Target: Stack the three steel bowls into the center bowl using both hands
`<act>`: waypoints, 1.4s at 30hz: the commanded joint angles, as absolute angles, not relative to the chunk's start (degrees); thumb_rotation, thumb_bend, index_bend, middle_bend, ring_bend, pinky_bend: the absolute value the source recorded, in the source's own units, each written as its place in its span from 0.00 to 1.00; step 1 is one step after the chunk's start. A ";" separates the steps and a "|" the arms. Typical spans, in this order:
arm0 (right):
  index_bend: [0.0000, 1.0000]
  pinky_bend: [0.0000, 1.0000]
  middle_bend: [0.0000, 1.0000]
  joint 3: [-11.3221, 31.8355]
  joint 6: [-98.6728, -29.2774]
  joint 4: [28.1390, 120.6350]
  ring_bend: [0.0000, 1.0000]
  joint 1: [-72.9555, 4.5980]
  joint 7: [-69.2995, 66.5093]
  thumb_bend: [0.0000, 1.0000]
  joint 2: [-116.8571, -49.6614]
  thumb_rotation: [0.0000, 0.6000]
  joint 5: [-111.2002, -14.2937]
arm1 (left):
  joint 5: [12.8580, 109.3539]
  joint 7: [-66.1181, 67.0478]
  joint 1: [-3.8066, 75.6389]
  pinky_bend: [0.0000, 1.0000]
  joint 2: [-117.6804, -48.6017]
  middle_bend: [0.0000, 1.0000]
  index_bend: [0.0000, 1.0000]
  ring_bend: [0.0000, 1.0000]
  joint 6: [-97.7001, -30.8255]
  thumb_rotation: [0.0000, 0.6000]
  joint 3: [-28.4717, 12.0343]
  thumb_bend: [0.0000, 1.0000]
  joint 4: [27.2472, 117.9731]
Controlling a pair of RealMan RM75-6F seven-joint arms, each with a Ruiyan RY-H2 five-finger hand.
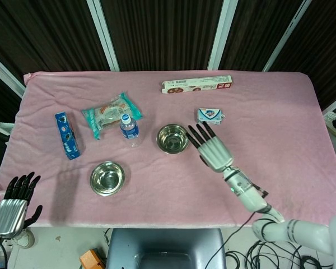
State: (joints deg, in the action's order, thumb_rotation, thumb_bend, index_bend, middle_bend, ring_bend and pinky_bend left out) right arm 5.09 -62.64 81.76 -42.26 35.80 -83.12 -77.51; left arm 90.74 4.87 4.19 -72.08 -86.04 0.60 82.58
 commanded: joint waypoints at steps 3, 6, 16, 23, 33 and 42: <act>0.12 0.00 0.00 -0.80 -70.12 89.29 0.00 -33.65 30.37 0.45 -73.36 1.00 -81.49 | 91.22 5.72 5.26 0.00 -72.63 0.00 0.00 0.00 -84.68 1.00 0.86 0.36 82.71; 0.08 0.00 0.00 -5.51 -77.53 90.04 0.00 -26.82 25.44 0.44 -68.97 1.00 -85.78 | 92.93 4.27 6.07 0.00 -73.15 0.01 0.00 0.00 -84.35 1.00 1.40 0.36 81.84; 0.05 0.00 0.00 -9.92 -95.79 77.33 0.00 -8.46 3.82 0.43 -68.40 1.00 -88.33 | 98.25 2.35 12.89 0.00 -79.69 0.01 0.00 0.00 -77.15 1.00 2.51 0.36 78.05; 0.05 0.00 0.00 -8.30 -97.17 73.81 0.00 -5.87 -1.64 0.43 -68.00 1.00 -89.41 | 96.21 6.77 16.38 0.00 -86.88 0.00 0.06 0.00 -74.27 1.00 -0.50 0.37 74.38; 0.05 0.00 0.00 -6.08 -96.35 72.60 0.00 -4.42 -3.96 0.43 -67.93 1.00 -90.08 | 93.45 4.50 19.40 0.00 -91.64 0.01 0.33 0.00 -70.75 1.00 -1.36 0.39 70.37; 0.05 0.00 0.00 -4.77 -96.14 71.48 0.00 -2.61 -6.62 0.43 -67.54 1.00 -90.08 | 96.87 -5.45 23.20 0.00 -98.89 0.13 0.59 0.00 -74.13 1.00 -1.70 0.52 61.18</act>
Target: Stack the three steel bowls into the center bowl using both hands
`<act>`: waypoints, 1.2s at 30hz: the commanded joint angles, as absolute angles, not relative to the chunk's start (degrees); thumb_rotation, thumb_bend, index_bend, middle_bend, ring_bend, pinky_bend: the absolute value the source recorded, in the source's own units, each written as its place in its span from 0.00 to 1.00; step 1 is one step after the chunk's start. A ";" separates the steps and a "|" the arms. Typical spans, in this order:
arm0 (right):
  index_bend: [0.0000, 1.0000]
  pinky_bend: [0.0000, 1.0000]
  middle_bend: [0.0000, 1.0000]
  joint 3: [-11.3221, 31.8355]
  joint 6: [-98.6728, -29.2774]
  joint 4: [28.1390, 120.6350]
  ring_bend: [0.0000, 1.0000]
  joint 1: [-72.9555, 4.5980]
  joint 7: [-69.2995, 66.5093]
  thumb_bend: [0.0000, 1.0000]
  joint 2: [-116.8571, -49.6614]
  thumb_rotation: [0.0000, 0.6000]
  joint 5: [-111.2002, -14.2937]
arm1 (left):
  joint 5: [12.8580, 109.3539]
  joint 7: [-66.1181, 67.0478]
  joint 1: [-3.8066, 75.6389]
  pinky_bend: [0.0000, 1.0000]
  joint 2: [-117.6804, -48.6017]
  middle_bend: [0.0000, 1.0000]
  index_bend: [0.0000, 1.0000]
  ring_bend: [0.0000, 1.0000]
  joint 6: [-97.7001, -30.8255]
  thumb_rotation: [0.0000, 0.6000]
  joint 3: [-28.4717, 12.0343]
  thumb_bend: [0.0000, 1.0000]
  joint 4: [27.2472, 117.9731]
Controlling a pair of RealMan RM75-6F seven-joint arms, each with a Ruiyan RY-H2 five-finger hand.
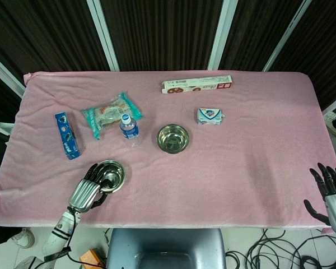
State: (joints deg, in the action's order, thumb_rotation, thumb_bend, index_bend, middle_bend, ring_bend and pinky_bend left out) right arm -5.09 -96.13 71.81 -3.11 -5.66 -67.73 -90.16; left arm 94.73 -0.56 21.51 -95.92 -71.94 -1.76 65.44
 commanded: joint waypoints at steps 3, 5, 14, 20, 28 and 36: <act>0.05 0.00 0.00 -4.16 -96.32 70.88 0.00 -1.90 -8.01 0.43 -67.33 1.00 -89.70 | 97.69 -9.20 24.36 0.00 -100.73 0.15 0.65 0.00 -74.85 1.00 -1.37 0.55 57.71; 0.06 0.00 0.00 -3.80 -96.50 70.35 0.00 -1.41 -8.90 0.43 -67.30 1.00 -89.55 | 98.18 -9.97 24.81 0.00 -101.70 0.16 0.67 0.00 -76.15 1.00 -1.42 0.55 56.06; 0.06 0.00 0.00 -2.82 -96.33 68.73 0.00 -0.38 -11.60 0.43 -67.33 1.00 -90.03 | 101.15 -11.58 26.45 0.00 -101.55 0.16 0.69 0.00 -83.94 1.00 -2.17 0.55 58.34; 0.06 0.00 0.00 -2.56 -96.40 67.97 0.00 0.18 -12.89 0.43 -67.19 1.00 -90.76 | 100.88 -7.91 30.65 0.00 -101.33 0.16 0.69 0.00 -82.48 1.00 -5.48 0.55 65.92; 0.06 0.00 0.00 -2.80 -96.16 65.47 0.00 1.32 -16.16 0.43 -67.18 1.00 -91.30 | 94.32 -3.86 39.08 0.00 -106.31 0.15 0.66 0.00 -75.38 1.00 -14.90 0.54 67.70; 0.07 0.00 0.00 -2.55 -94.88 62.30 0.00 1.92 -21.52 0.43 -67.34 1.00 -90.77 | 84.40 -2.22 48.07 0.00 -114.83 0.15 0.65 0.00 -67.40 1.00 -23.49 0.55 57.31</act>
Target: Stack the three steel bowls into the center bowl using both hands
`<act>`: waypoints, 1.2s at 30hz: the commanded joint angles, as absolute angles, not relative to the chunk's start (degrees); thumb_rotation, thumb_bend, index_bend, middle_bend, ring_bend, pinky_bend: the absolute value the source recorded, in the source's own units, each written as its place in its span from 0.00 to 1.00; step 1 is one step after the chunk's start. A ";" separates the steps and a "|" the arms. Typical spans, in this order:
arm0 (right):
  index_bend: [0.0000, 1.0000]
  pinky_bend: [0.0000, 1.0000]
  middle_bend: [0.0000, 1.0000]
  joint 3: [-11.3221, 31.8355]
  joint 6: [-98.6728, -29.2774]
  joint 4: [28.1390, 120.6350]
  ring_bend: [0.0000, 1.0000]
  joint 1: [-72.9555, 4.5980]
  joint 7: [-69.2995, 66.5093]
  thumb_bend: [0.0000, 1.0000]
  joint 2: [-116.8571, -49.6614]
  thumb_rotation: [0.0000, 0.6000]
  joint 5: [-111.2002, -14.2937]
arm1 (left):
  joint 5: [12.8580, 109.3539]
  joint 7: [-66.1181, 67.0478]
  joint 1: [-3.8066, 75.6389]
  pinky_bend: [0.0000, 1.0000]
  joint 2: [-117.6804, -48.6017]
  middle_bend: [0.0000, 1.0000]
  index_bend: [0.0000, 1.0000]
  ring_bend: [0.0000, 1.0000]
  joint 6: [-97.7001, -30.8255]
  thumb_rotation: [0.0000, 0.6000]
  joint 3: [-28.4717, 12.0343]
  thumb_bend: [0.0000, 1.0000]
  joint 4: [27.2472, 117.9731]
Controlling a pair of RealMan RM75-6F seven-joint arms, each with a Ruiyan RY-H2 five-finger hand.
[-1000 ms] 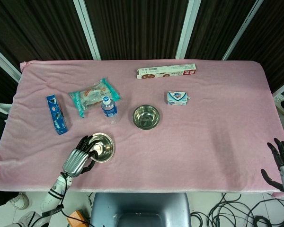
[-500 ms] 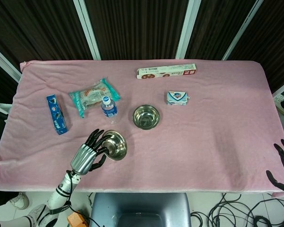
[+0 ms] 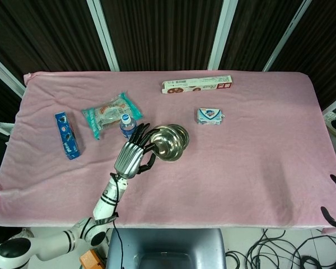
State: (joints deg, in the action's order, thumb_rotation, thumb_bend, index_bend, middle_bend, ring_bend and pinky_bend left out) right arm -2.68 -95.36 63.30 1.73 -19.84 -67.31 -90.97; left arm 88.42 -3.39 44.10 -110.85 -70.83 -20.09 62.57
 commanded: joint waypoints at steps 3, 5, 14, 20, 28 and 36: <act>0.07 0.00 0.00 -2.15 -94.98 61.13 0.00 2.05 -24.09 0.43 -67.29 1.00 -90.63 | 81.97 -1.99 51.18 0.00 -118.44 0.15 0.64 0.00 -65.50 1.00 -24.93 0.54 51.09; 0.07 0.00 0.00 -1.95 -95.22 60.31 0.00 2.21 -25.48 0.43 -67.32 1.00 -90.67 | 80.24 -1.86 53.03 0.00 -121.15 0.15 0.64 0.00 -64.49 1.00 -25.77 0.55 46.13; 0.08 0.00 0.00 -1.49 -95.26 57.58 0.00 2.68 -29.45 0.43 -67.65 1.00 -90.65 | 75.79 -5.85 57.63 0.00 -128.48 0.13 0.59 0.00 -59.06 1.00 -26.23 0.54 29.39; 0.08 0.00 0.00 -1.43 -95.44 57.29 0.00 2.74 -29.69 0.43 -67.79 1.00 -90.99 | 75.24 -5.96 58.54 0.00 -130.00 0.09 0.37 0.00 -57.06 1.00 -25.09 0.53 26.23; 0.09 0.00 0.00 -1.35 -95.19 57.91 0.00 2.74 -28.50 0.43 -68.03 1.00 -91.50 | 74.73 3.33 53.90 0.00 -126.32 0.00 0.00 0.00 -57.43 1.00 -20.53 0.35 36.56; 0.09 0.00 0.00 -1.47 -94.38 59.73 0.00 2.51 -25.83 0.43 -67.92 1.00 -92.01 | 73.27 20.41 41.71 0.00 -108.35 0.00 0.00 0.00 -63.41 1.00 -13.90 0.30 69.16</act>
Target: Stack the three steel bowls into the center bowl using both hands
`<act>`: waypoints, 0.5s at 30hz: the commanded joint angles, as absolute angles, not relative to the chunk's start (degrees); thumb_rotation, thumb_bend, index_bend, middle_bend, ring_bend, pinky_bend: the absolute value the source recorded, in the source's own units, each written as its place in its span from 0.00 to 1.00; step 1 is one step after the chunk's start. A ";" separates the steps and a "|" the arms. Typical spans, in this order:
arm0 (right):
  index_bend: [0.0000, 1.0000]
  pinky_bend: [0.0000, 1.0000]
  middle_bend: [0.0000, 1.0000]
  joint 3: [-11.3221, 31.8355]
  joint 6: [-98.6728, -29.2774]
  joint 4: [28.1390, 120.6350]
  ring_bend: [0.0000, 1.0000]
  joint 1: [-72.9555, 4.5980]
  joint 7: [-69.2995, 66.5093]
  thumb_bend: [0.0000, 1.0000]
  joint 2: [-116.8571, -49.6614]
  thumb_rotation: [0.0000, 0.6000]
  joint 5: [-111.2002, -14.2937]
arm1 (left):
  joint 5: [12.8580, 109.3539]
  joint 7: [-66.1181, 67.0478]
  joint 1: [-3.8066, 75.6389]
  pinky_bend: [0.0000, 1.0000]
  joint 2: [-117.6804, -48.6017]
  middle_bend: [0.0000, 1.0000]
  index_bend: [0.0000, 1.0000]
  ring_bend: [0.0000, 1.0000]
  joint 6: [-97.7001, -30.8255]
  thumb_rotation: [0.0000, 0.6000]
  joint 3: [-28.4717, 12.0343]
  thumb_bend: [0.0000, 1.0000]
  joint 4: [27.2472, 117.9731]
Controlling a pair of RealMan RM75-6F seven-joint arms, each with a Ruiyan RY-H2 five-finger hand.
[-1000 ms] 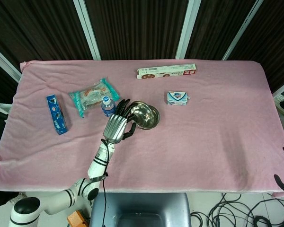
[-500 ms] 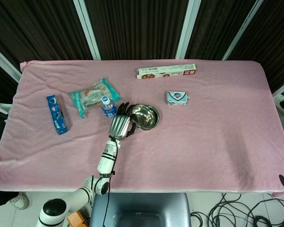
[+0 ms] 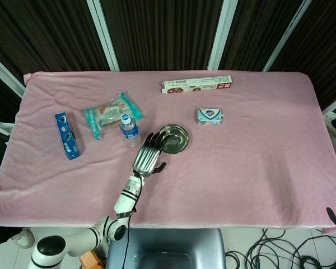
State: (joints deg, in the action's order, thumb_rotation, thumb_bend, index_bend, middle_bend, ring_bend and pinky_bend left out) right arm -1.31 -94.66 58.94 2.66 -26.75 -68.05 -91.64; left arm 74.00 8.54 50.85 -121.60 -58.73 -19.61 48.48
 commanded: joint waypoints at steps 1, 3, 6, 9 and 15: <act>0.09 0.00 0.00 -1.53 -94.32 60.14 0.00 2.46 -25.32 0.43 -67.85 1.00 -92.17 | 73.88 22.38 39.60 0.00 -105.06 0.00 0.00 0.00 -65.18 1.00 -12.13 0.30 73.22; 0.08 0.00 0.00 -1.60 -94.19 61.37 0.00 2.36 -23.86 0.43 -67.61 1.00 -92.43 | 76.20 26.23 34.71 0.00 -97.53 0.00 0.00 0.00 -70.20 1.00 -7.83 0.30 80.98; 0.06 0.00 0.00 -1.52 -93.99 64.89 0.00 2.22 -20.19 0.43 -66.81 1.00 -92.58 | 80.67 29.40 26.14 0.00 -86.62 0.00 0.00 0.00 -80.43 1.00 -0.93 0.31 87.17; 0.01 0.00 0.00 -1.03 -93.80 70.92 0.00 2.16 -14.71 0.43 -65.34 1.00 -92.13 | 82.99 26.54 17.87 0.00 -79.98 0.00 0.00 0.00 -90.29 1.00 3.49 0.31 87.89; 0.00 0.00 0.00 0.11 -94.80 80.77 0.00 2.31 -4.71 0.43 -64.92 1.00 -91.84 | 82.75 4.66 7.63 0.00 -77.03 0.01 0.00 0.00 -99.77 1.00 4.70 0.31 78.25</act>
